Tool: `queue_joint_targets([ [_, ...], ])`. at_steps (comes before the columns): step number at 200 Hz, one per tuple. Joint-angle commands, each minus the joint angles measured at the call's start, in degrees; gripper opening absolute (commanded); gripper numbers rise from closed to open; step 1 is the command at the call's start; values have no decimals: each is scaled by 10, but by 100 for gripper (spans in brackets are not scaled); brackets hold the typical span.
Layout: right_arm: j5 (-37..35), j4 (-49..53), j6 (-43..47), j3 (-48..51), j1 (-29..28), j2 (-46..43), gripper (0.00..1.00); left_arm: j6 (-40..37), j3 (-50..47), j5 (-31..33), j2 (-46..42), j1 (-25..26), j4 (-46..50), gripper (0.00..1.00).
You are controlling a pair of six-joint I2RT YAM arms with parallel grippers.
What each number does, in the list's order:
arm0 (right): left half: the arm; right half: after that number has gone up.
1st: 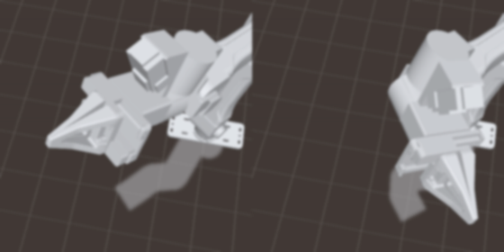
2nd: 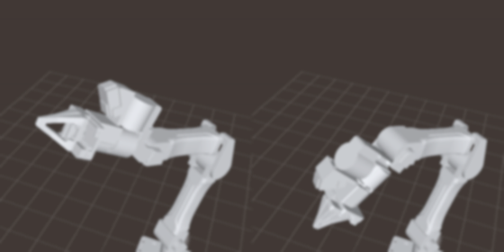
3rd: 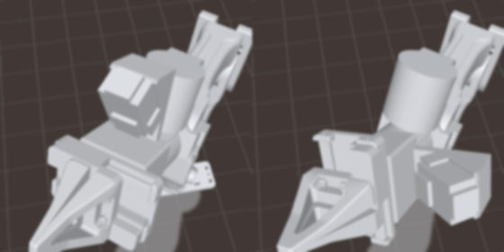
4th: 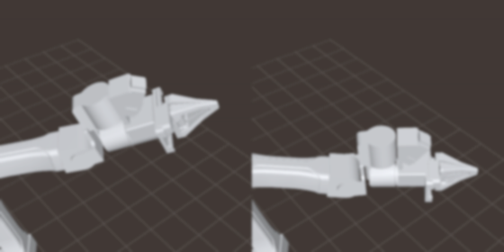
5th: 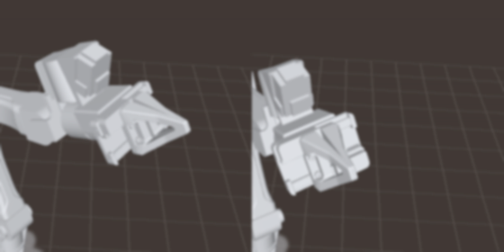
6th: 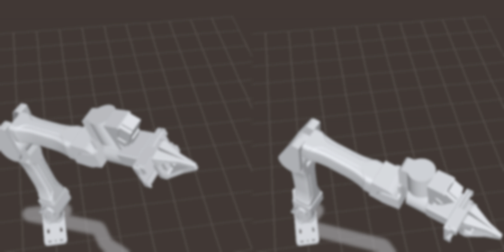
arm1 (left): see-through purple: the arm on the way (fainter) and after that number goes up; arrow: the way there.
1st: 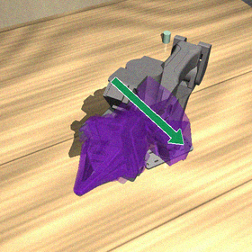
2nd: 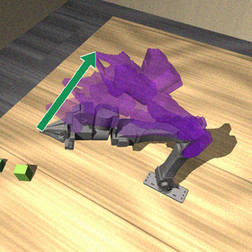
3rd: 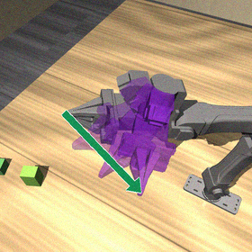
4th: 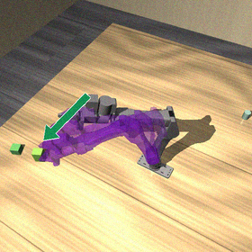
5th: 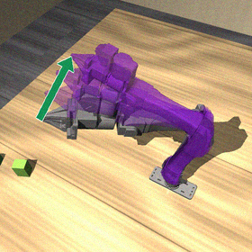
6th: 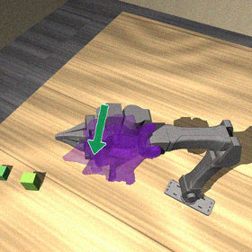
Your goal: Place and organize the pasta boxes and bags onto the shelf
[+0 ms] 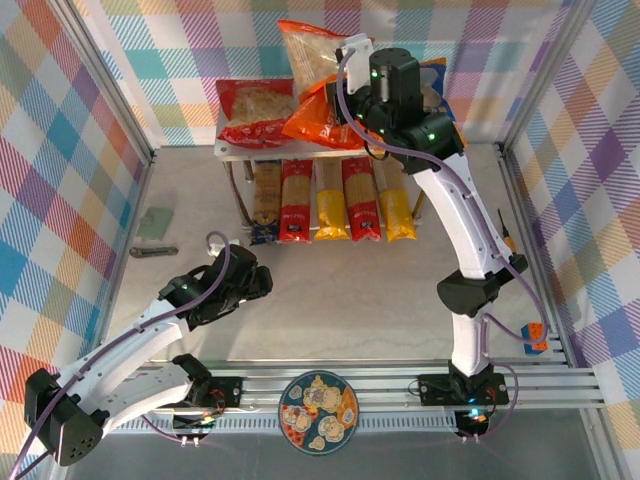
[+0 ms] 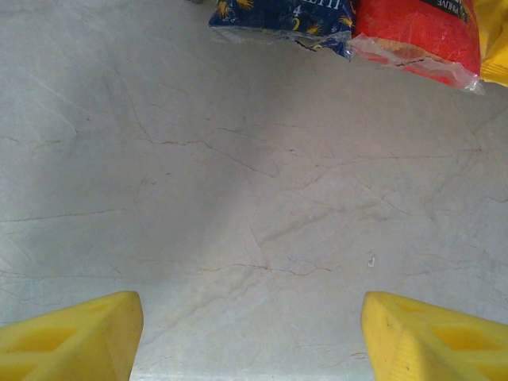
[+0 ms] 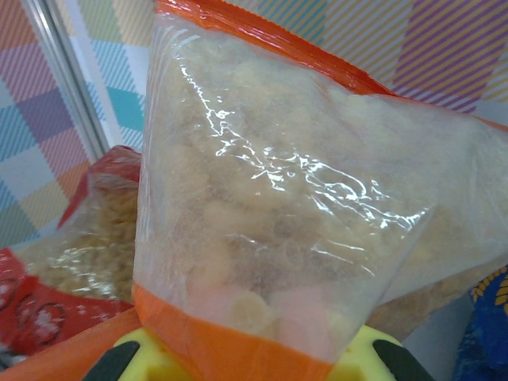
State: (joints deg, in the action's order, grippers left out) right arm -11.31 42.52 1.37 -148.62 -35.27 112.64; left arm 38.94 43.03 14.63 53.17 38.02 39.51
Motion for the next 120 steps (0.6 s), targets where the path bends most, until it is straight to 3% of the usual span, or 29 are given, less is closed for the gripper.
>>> queue_joint_targets([
  [1,-25,-115,22,-36,6,-9,0,-8,8,8,-8,-6,14,73],
  [120,-69,-64,63,-37,12,44,0,-9,4,4,-9,-11,13,73],
])
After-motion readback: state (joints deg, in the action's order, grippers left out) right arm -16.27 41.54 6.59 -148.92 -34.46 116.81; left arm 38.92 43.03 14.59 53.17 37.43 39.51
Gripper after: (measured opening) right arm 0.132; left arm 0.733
